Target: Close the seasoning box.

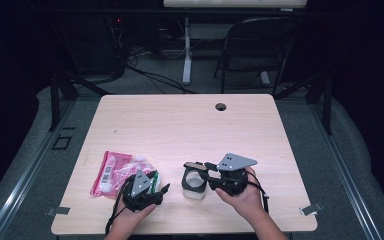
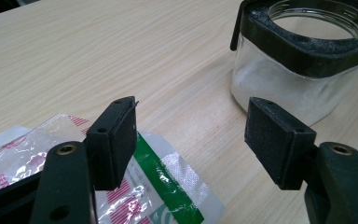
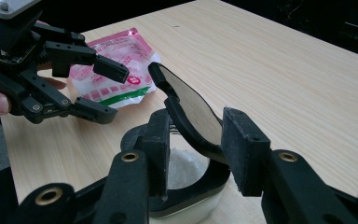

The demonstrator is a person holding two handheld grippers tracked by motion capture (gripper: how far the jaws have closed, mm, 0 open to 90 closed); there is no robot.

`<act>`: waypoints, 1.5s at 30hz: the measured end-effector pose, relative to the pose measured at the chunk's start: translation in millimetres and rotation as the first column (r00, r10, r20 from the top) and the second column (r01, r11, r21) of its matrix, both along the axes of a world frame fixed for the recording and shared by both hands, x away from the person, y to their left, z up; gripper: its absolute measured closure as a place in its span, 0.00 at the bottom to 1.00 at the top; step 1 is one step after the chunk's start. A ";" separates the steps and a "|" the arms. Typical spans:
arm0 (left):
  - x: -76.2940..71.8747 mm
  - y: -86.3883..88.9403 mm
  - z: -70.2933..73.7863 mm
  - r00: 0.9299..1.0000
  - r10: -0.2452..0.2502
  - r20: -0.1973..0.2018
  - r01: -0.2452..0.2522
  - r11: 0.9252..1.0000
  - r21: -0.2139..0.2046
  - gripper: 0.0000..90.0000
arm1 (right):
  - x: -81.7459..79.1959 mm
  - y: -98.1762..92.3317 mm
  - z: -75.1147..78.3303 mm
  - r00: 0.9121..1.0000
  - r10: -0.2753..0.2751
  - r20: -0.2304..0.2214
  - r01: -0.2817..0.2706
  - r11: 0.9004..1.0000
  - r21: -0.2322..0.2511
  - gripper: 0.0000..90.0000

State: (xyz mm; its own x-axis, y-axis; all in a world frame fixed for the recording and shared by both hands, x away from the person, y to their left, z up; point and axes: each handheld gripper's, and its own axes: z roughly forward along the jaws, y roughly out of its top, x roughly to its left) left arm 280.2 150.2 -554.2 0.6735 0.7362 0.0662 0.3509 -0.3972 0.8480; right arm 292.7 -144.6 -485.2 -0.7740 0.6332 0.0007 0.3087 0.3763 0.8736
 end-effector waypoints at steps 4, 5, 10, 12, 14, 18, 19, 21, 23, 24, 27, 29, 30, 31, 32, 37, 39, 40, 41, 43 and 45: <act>1.0 0.5 0.8 1.000 0.005 0.002 -0.005 1.000 -0.007 0.38 | -0.9 0.6 -0.7 1.000 -0.001 -0.004 0.001 1.000 -0.003 0.69; 1.3 0.2 1.0 1.000 0.005 0.002 -0.005 1.000 -0.009 0.38 | -1.3 0.6 -1.0 1.000 -0.002 -0.002 0.002 1.000 -0.007 0.68; 3.1 -2.1 1.5 1.000 0.000 0.001 0.001 1.000 -0.014 0.38 | -3.3 0.8 -3.5 1.000 -0.007 -0.001 0.007 1.000 -0.006 0.65; 3.8 -3.0 1.9 1.000 -0.002 0.003 0.002 1.000 -0.016 0.38 | -4.4 1.0 -4.7 1.000 -0.008 -0.005 0.008 1.000 -0.008 0.63; 4.6 -3.3 2.2 1.000 -0.005 0.005 0.005 1.000 -0.016 0.38 | -4.6 0.8 -5.7 1.000 -0.002 -0.013 0.002 1.000 -0.015 0.61; 5.4 -3.3 2.4 1.000 -0.002 0.005 0.002 1.000 -0.018 0.38 | -5.5 1.0 -6.9 1.000 -0.002 -0.015 0.002 1.000 -0.018 0.60; 5.5 -3.2 2.3 1.000 -0.001 0.004 0.001 1.000 -0.017 0.38 | -5.6 1.1 -7.0 1.000 -0.003 -0.017 0.002 1.000 -0.020 0.60; 5.4 -3.0 2.3 1.000 -0.001 0.004 0.001 1.000 -0.014 0.38 | -5.8 1.6 -7.4 1.000 -0.001 -0.018 0.000 1.000 -0.024 0.58; 5.1 -3.1 2.2 1.000 -0.001 0.006 0.001 1.000 -0.014 0.38 | -5.7 2.2 -7.7 1.000 0.002 -0.017 -0.002 1.000 -0.024 0.57; 4.9 -3.2 2.1 1.000 -0.001 0.005 0.001 1.000 -0.013 0.38 | -5.6 2.3 -7.8 1.000 0.007 -0.018 -0.008 1.000 -0.026 0.56; 5.0 -3.0 1.9 1.000 0.000 0.003 0.000 1.000 -0.010 0.38 | -5.8 3.8 -8.4 1.000 0.020 -0.022 -0.020 0.999 -0.025 0.55; 4.9 -3.0 1.6 1.000 0.001 0.001 -0.001 1.000 -0.009 0.38 | -5.8 4.9 -9.0 0.999 0.035 -0.024 -0.036 0.999 -0.031 0.55; 4.8 -3.0 1.5 1.000 0.001 0.002 -0.001 1.000 -0.008 0.38 | -5.8 5.5 -9.3 0.999 0.038 -0.025 -0.039 0.999 -0.032 0.55; 4.7 -3.0 1.5 1.000 0.000 0.003 0.000 1.000 -0.007 0.38 | -5.9 6.2 -9.6 0.999 0.039 -0.026 -0.040 0.999 -0.037 0.55; 4.5 -2.9 1.5 1.000 0.000 0.004 0.000 1.000 -0.007 0.38 | -5.9 6.8 -10.0 0.999 0.041 -0.028 -0.042 0.998 -0.037 0.55; 4.4 -2.2 1.4 1.000 0.005 0.005 -0.004 1.000 -0.010 0.38 | -6.0 9.3 -11.3 0.998 0.053 -0.035 -0.055 0.997 -0.046 0.55; 4.1 -2.2 1.2 1.000 0.004 0.007 -0.004 1.000 -0.009 0.38 | -5.8 9.9 -12.0 0.998 0.058 -0.036 -0.060 0.997 -0.055 0.55; 4.0 -2.1 1.2 1.000 0.003 0.007 -0.003 1.000 -0.007 0.38 | -5.6 10.4 -12.5 0.997 0.063 -0.039 -0.065 0.997 -0.052 0.55; 3.8 -2.1 1.2 1.000 0.003 0.006 -0.003 1.000 -0.008 0.38 | -5.6 11.0 -12.9 0.997 0.062 -0.039 -0.064 0.997 -0.052 0.55; 3.5 -1.8 1.1 1.000 0.004 0.005 -0.004 1.000 -0.007 0.38 | -5.3 12.0 -13.5 0.997 0.073 -0.040 -0.075 0.996 -0.057 0.55; 3.4 -1.4 1.2 1.000 0.004 0.005 -0.004 1.000 -0.006 0.38 | -5.6 13.1 -14.0 0.996 0.077 -0.038 -0.079 0.995 -0.065 0.56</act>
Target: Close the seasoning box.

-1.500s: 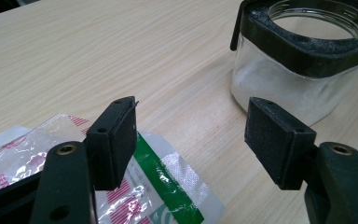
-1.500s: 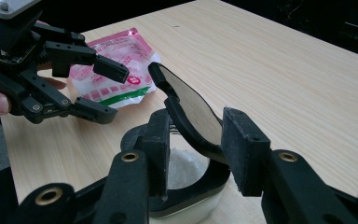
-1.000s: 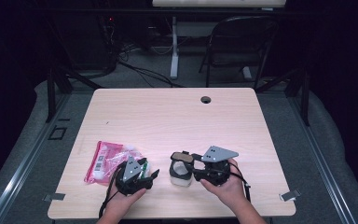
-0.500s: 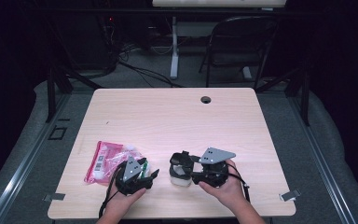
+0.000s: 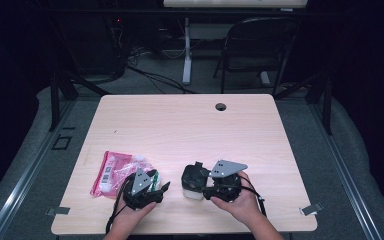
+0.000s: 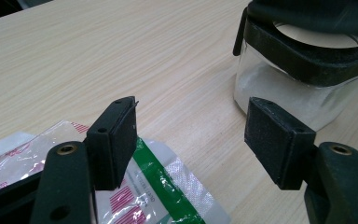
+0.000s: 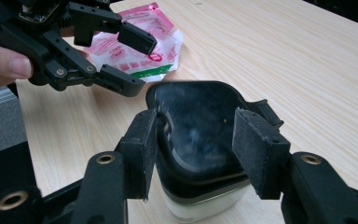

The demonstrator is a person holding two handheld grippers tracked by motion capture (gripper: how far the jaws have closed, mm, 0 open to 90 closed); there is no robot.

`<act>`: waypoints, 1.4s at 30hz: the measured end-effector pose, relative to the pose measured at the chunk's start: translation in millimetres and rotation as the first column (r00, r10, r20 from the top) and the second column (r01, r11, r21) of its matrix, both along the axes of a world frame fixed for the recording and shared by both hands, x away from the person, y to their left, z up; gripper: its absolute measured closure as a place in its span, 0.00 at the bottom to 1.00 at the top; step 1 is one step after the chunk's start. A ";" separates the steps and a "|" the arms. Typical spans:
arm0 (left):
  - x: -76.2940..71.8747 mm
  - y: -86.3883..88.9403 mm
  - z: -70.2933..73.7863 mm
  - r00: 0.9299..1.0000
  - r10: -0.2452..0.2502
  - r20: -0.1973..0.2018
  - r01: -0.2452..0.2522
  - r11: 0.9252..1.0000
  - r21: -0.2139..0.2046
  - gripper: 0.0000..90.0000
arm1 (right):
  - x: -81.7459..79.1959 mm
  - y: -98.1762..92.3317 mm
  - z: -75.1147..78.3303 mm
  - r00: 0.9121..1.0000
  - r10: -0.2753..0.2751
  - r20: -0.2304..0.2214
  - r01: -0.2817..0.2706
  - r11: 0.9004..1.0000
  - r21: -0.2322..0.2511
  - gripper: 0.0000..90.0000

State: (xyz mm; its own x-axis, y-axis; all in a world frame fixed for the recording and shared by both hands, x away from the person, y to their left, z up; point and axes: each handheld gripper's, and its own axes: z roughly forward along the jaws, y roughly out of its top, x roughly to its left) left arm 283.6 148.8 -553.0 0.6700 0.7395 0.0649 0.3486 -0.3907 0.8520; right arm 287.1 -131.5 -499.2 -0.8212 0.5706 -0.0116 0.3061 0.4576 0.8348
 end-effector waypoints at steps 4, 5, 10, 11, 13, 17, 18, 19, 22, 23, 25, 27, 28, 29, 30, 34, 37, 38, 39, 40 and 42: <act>-0.1 0.1 -0.3 1.000 0.001 -0.001 -0.001 1.000 0.001 0.38 | 0.1 0.8 -0.2 1.000 0.004 -0.003 -0.004 1.000 0.002 0.56; -0.2 -0.1 -0.5 1.000 0.001 -0.001 -0.001 1.000 0.001 0.38 | 0.2 0.8 -0.2 1.000 0.004 -0.004 -0.004 1.000 0.001 0.56; -0.6 0.1 -0.9 1.000 0.003 -0.002 -0.003 1.000 0.003 0.38 | 0.8 0.9 -0.2 1.000 -0.001 -0.005 0.001 1.000 0.001 0.56; -0.5 0.6 -0.8 1.000 0.004 -0.002 -0.004 1.000 0.004 0.38 | 0.8 1.1 -0.2 1.000 0.000 -0.006 0.000 1.000 -0.001 0.56; -0.5 0.8 -0.8 1.000 0.007 -0.002 -0.007 1.000 0.002 0.38 | 0.8 1.5 -0.4 1.000 0.002 -0.007 -0.002 1.000 -0.002 0.56; -0.5 0.8 -1.1 1.000 0.007 -0.003 -0.007 1.000 0.000 0.38 | 0.9 1.5 -0.2 1.000 0.000 -0.005 0.000 1.000 -0.001 0.56; -0.5 0.8 -1.1 1.000 0.007 -0.004 -0.007 1.000 0.001 0.38 | 1.0 1.4 -0.1 1.000 -0.002 -0.005 0.002 1.000 0.001 0.56; -0.5 0.8 -1.2 1.000 0.007 -0.004 -0.007 1.000 0.001 0.38 | 1.1 1.2 -0.1 1.000 -0.003 -0.004 0.003 1.000 0.002 0.56; -0.3 0.9 -1.2 1.000 0.008 -0.003 -0.008 1.000 0.000 0.38 | 1.2 1.0 0.0 1.000 -0.003 -0.004 0.003 1.000 0.004 0.56; -0.2 1.0 -1.2 1.000 0.008 -0.004 -0.008 1.000 0.001 0.38 | 1.2 1.0 0.0 1.000 -0.004 -0.004 0.004 1.000 0.003 0.56; -0.1 1.0 -1.4 1.000 0.009 -0.003 -0.009 1.000 -0.001 0.38 | 1.2 1.0 0.1 1.000 -0.003 -0.003 0.003 1.000 0.002 0.56; 0.0 1.0 -1.5 1.000 0.010 -0.003 -0.010 1.000 -0.001 0.38 | 1.3 0.9 0.0 1.000 -0.005 -0.003 0.005 1.000 0.004 0.56; 0.2 1.3 -1.3 1.000 0.011 -0.002 -0.011 1.000 -0.001 0.38 | 1.4 0.8 0.1 1.000 -0.005 -0.004 0.005 1.000 0.003 0.56; 0.2 1.6 -1.2 1.000 0.012 -0.001 -0.012 1.000 -0.002 0.38 | 1.4 0.7 0.2 1.000 -0.006 -0.003 0.006 1.000 0.004 0.56; 0.4 2.2 -1.0 1.000 0.014 0.000 -0.014 1.000 -0.002 0.38 | 1.4 0.4 0.4 1.000 -0.005 -0.003 0.005 1.000 0.004 0.56; 0.9 5.6 1.6 1.000 0.021 0.003 -0.021 1.000 -0.008 0.38 | 1.8 -0.8 0.8 1.000 -0.012 -0.002 0.012 1.000 0.008 0.56; 1.7 9.6 3.9 0.999 0.034 0.008 -0.034 0.999 -0.016 0.38 | 2.7 -2.9 1.7 1.000 -0.017 -0.002 0.017 1.000 0.012 0.56; 2.0 11.1 4.4 0.999 0.039 0.010 -0.039 0.999 -0.020 0.38 | 3.0 -3.7 2.0 1.000 -0.020 -0.002 0.020 1.000 0.014 0.56; 2.5 12.8 5.2 0.999 0.043 0.010 -0.043 0.999 -0.021 0.38 | 3.4 -4.4 2.3 1.000 -0.023 -0.002 0.023 1.000 0.015 0.56; 2.9 14.4 6.0 0.999 0.048 0.012 -0.047 0.999 -0.024 0.38 | 3.6 -5.1 2.5 1.000 -0.027 -0.001 0.027 0.999 0.018 0.56; 3.5 17.7 7.7 0.998 0.057 0.015 -0.057 0.998 -0.032 0.38 | 4.4 -7.0 3.2 0.999 -0.032 -0.002 0.032 0.999 0.018 0.56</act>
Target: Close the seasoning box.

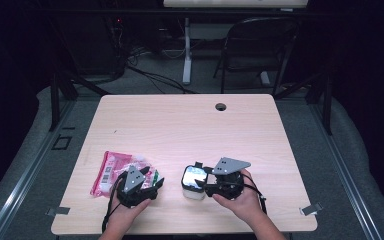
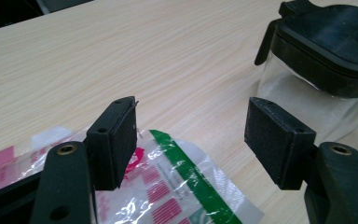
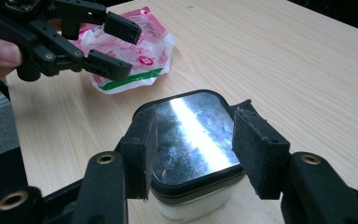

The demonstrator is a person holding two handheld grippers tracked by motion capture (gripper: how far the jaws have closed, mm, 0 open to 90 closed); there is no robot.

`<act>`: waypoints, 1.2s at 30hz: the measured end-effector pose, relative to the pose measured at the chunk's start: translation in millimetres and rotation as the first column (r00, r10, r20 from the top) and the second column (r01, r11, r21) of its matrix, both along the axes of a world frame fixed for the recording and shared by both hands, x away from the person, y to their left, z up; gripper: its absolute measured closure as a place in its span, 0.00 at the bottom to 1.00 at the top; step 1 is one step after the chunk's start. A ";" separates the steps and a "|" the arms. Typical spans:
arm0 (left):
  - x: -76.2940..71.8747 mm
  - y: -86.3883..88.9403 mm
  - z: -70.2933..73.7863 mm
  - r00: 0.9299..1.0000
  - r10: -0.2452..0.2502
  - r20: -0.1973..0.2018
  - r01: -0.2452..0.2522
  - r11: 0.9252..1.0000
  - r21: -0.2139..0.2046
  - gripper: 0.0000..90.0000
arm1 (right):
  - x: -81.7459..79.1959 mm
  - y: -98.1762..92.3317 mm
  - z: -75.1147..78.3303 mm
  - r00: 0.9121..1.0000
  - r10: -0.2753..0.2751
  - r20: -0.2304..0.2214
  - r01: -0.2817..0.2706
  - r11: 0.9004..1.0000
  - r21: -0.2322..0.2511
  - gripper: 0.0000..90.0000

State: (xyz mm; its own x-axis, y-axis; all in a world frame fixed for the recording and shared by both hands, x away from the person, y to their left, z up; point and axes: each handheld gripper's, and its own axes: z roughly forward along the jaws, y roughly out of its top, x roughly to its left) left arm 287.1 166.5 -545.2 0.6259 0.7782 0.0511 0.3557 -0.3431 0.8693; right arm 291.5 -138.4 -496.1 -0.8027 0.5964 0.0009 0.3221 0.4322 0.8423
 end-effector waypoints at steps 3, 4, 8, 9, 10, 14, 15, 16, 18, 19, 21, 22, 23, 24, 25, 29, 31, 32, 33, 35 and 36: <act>0.9 5.1 2.2 1.000 0.019 0.004 -0.019 1.000 -0.015 0.38 | 1.6 -3.3 0.7 1.000 -0.011 -0.002 0.011 1.000 0.006 0.56; 1.1 7.2 3.2 1.000 0.023 0.000 -0.023 1.000 -0.017 0.38 | 2.4 -4.8 0.9 1.000 -0.017 0.001 0.017 1.000 0.008 0.56; 2.1 13.1 5.0 0.999 0.044 -0.005 -0.044 0.998 -0.050 0.38 | 6.8 -14.6 2.5 0.999 -0.050 -0.004 0.050 0.998 0.026 0.55; 2.3 14.8 5.6 0.999 0.049 -0.004 -0.049 0.997 -0.052 0.38 | 7.8 -16.9 2.9 0.998 -0.055 -0.006 0.056 0.998 0.029 0.55; 2.5 16.1 6.1 0.999 0.052 -0.003 -0.052 0.997 -0.053 0.38 | 9.4 -20.3 3.3 0.998 -0.068 -0.009 0.069 0.997 0.040 0.55; 3.5 21.4 6.6 0.998 0.070 -0.006 -0.070 0.996 -0.059 0.38 | 15.3 -32.9 2.8 0.993 -0.117 -0.029 0.119 0.991 0.063 0.55; 4.1 22.4 6.2 0.997 0.072 -0.005 -0.072 0.995 -0.065 0.38 | 17.1 -36.4 2.2 0.991 -0.129 -0.034 0.131 0.989 0.071 0.55; 4.1 22.4 6.2 0.997 0.072 -0.005 -0.072 0.995 -0.065 0.38 | 18.3 -38.8 1.6 0.989 -0.143 -0.040 0.145 0.986 0.077 0.55; 6.3 25.6 3.4 0.996 0.080 -0.027 -0.083 0.992 -0.097 0.38 | 21.7 -44.8 -0.7 0.983 -0.173 -0.060 0.178 0.980 0.090 0.55; 7.5 26.6 2.1 0.996 0.084 -0.033 -0.087 0.991 -0.100 0.38 | 23.3 -47.5 -2.1 0.980 -0.187 -0.069 0.193 0.977 0.092 0.55; 9.6 28.8 -0.2 0.994 0.095 -0.048 -0.100 0.988 -0.114 0.38 | 26.4 -52.0 -5.6 0.973 -0.216 -0.082 0.223 0.971 0.089 0.55; 10.5 30.5 -0.6 0.994 0.098 -0.054 -0.104 0.988 -0.117 0.38 | 27.6 -54.1 -7.5 0.969 -0.228 -0.091 0.236 0.968 0.089 0.54; 11.3 31.8 -1.5 0.993 0.108 -0.054 -0.114 0.985 -0.126 0.38 | 29.0 -56.3 -9.1 0.966 -0.241 -0.097 0.249 0.965 0.083 0.54; 12.0 33.5 -1.9 0.991 0.116 -0.060 -0.123 0.984 -0.129 0.38 | 30.2 -58.0 -11.0 0.962 -0.253 -0.103 0.262 0.962 0.083 0.54; 12.6 35.2 -2.1 0.990 0.122 -0.069 -0.131 0.982 -0.134 0.38 | 31.5 -59.8 -13.1 0.959 -0.262 -0.110 0.271 0.959 0.082 0.54; 15.0 41.7 -4.2 0.984 0.156 -0.088 -0.168 0.973 -0.156 0.39 | 37.0 -66.2 -23.4 0.942 -0.296 -0.160 0.312 0.947 0.084 0.54; 15.9 44.3 -5.0 0.980 0.171 -0.098 -0.186 0.968 -0.166 0.39 | 39.1 -68.3 -26.9 0.935 -0.307 -0.175 0.324 0.943 0.075 0.54; 16.4 45.6 -5.5 0.979 0.176 -0.101 -0.192 0.966 -0.174 0.39 | 39.8 -69.0 -29.1 0.931 -0.319 -0.178 0.336 0.939 0.073 0.54; 16.7 47.3 -5.6 0.977 0.183 -0.111 -0.200 0.964 -0.177 0.39 | 40.6 -69.9 -30.9 0.927 -0.326 -0.184 0.343 0.937 0.069 0.54; 17.2 48.9 -6.3 0.974 0.191 -0.118 -0.211 0.960 -0.183 0.39 | 42.2 -71.2 -34.2 0.920 -0.336 -0.199 0.355 0.933 0.064 0.54; 17.7 50.1 -6.7 0.974 0.193 -0.123 -0.213 0.960 -0.182 0.39 | 42.9 -71.5 -35.8 0.919 -0.340 -0.202 0.358 0.932 0.060 0.54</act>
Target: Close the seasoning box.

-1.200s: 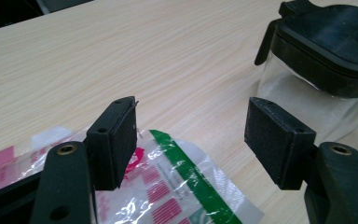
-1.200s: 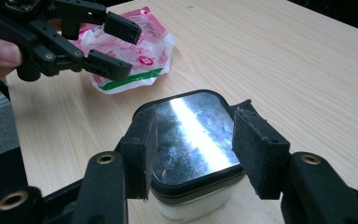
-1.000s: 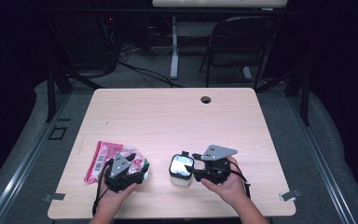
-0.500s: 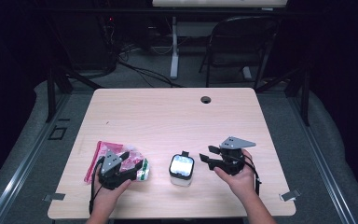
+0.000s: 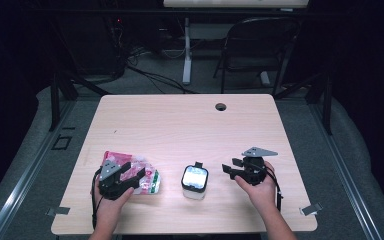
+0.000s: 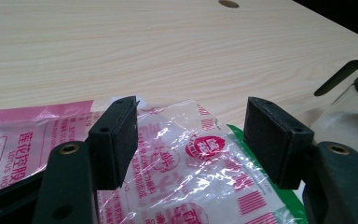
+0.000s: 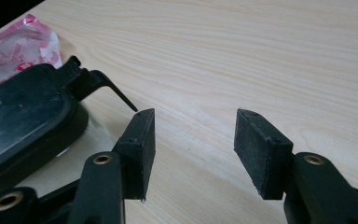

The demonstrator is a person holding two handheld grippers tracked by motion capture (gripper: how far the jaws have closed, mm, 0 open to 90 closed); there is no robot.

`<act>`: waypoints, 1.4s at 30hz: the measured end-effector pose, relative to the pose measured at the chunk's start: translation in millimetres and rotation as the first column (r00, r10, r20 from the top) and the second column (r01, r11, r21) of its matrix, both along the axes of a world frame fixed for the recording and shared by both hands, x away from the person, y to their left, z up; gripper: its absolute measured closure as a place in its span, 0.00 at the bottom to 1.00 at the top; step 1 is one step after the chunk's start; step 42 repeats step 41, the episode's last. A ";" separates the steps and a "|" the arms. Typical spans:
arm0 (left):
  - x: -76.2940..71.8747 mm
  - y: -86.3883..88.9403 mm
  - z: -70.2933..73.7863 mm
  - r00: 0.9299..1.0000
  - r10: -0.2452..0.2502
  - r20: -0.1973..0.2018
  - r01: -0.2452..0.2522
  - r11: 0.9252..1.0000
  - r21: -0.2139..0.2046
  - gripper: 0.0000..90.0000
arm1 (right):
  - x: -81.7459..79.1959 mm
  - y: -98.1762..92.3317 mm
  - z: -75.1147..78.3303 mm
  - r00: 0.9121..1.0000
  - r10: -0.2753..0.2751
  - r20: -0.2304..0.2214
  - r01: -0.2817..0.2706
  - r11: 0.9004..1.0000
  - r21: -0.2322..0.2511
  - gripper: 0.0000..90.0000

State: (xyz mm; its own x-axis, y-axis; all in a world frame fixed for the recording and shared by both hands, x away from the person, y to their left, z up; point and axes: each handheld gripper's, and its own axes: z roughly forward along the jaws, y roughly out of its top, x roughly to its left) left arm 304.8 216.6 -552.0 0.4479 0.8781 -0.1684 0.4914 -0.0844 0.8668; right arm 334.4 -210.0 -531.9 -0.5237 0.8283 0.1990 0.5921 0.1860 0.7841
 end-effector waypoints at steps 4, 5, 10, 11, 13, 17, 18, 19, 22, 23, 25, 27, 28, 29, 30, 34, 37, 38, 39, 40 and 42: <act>1.5 0.8 -2.0 1.000 0.007 -0.010 -0.007 1.000 0.001 0.39 | 2.4 0.0 -7.1 1.000 -0.004 -0.030 0.003 1.000 -0.013 0.53; 1.8 0.8 -2.4 1.000 0.007 -0.011 -0.007 1.000 0.003 0.39 | 2.8 -0.1 -8.3 0.999 -0.007 -0.036 0.006 1.000 -0.020 0.53; 2.6 -0.3 -4.3 1.000 0.007 -0.018 -0.007 1.000 0.007 0.39 | 4.1 1.0 -10.4 0.998 -0.001 -0.055 0.000 1.000 -0.028 0.53; 2.7 -0.4 -4.6 1.000 0.007 -0.020 -0.007 1.000 0.006 0.39 | 4.6 0.9 -11.1 0.998 -0.002 -0.061 0.000 0.999 -0.032 0.53; 2.9 -0.5 -5.1 1.000 0.008 -0.024 -0.008 1.000 0.008 0.39 | 5.0 1.6 -13.0 0.997 -0.005 -0.072 0.003 1.000 -0.028 0.53; 3.5 -1.0 -6.8 1.000 0.010 -0.030 -0.010 1.000 0.010 0.39 | 5.1 5.2 -16.2 0.996 0.011 -0.087 -0.015 0.999 -0.040 0.52; 3.5 -1.1 -6.9 0.999 0.010 -0.031 -0.010 1.000 0.011 0.39 | 5.4 6.7 -17.6 0.995 0.011 -0.100 -0.016 0.999 -0.041 0.50; 3.6 -1.0 -7.1 0.999 0.010 -0.032 -0.010 1.000 0.012 0.39 | 5.6 7.6 -18.4 0.995 0.010 -0.102 -0.015 0.999 -0.045 0.50; 3.9 -0.7 -7.5 0.999 0.011 -0.034 -0.011 1.000 0.012 0.39 | 5.5 9.0 -19.3 0.994 0.015 -0.107 -0.020 0.999 -0.046 0.50; 4.0 -0.5 -7.6 0.999 0.012 -0.035 -0.012 1.000 0.012 0.39 | 5.6 9.1 -19.3 0.994 0.015 -0.107 -0.020 0.999 -0.046 0.50; 4.2 0.0 -7.8 0.999 0.013 -0.037 -0.012 1.000 0.014 0.39 | 5.7 8.9 -19.2 0.994 0.013 -0.106 -0.018 0.999 -0.045 0.50; 4.4 0.1 -7.9 0.999 0.012 -0.036 -0.011 1.000 0.012 0.39 | 5.8 8.5 -19.2 0.994 0.011 -0.107 -0.016 0.999 -0.046 0.50; 4.4 0.1 -8.0 0.999 0.012 -0.036 -0.011 1.000 0.011 0.39 | 5.9 8.4 -19.3 0.994 0.010 -0.106 -0.015 0.999 -0.045 0.50; 4.4 0.1 -7.9 0.999 0.011 -0.037 -0.010 1.000 0.012 0.39 | 5.9 8.5 -19.3 0.994 0.010 -0.108 -0.015 0.999 -0.046 0.50; 4.5 0.0 -8.0 0.999 0.011 -0.036 -0.011 1.000 0.012 0.39 | 5.9 8.6 -19.4 0.994 0.010 -0.109 -0.015 0.999 -0.046 0.50; 4.6 0.5 -7.5 0.999 0.011 -0.044 -0.010 1.000 0.013 0.39 | 5.8 9.1 -19.9 0.994 0.014 -0.111 -0.019 0.999 -0.043 0.50; 4.8 0.7 -7.7 0.999 0.013 -0.039 -0.012 1.000 0.010 0.39 | 5.8 8.9 -19.3 0.993 0.012 -0.114 -0.017 0.999 -0.041 0.50; 4.7 1.0 -7.6 0.999 0.014 -0.038 -0.014 1.000 0.010 0.39 | 5.9 8.7 -19.2 0.994 0.012 -0.112 -0.016 0.999 -0.039 0.50; 4.6 1.6 -7.3 0.999 0.014 -0.038 -0.014 1.000 0.011 0.39 | 6.1 8.6 -18.9 0.994 0.011 -0.111 -0.015 0.999 -0.036 0.50; 4.4 2.4 -7.0 0.999 0.015 -0.037 -0.015 1.000 0.011 0.39 | 6.3 8.4 -18.5 0.994 0.012 -0.111 -0.016 0.999 -0.035 0.50; 4.2 3.2 -6.7 0.999 0.019 -0.033 -0.019 1.000 0.008 0.39 | 6.5 8.4 -18.0 0.994 0.010 -0.110 -0.014 0.999 -0.032 0.50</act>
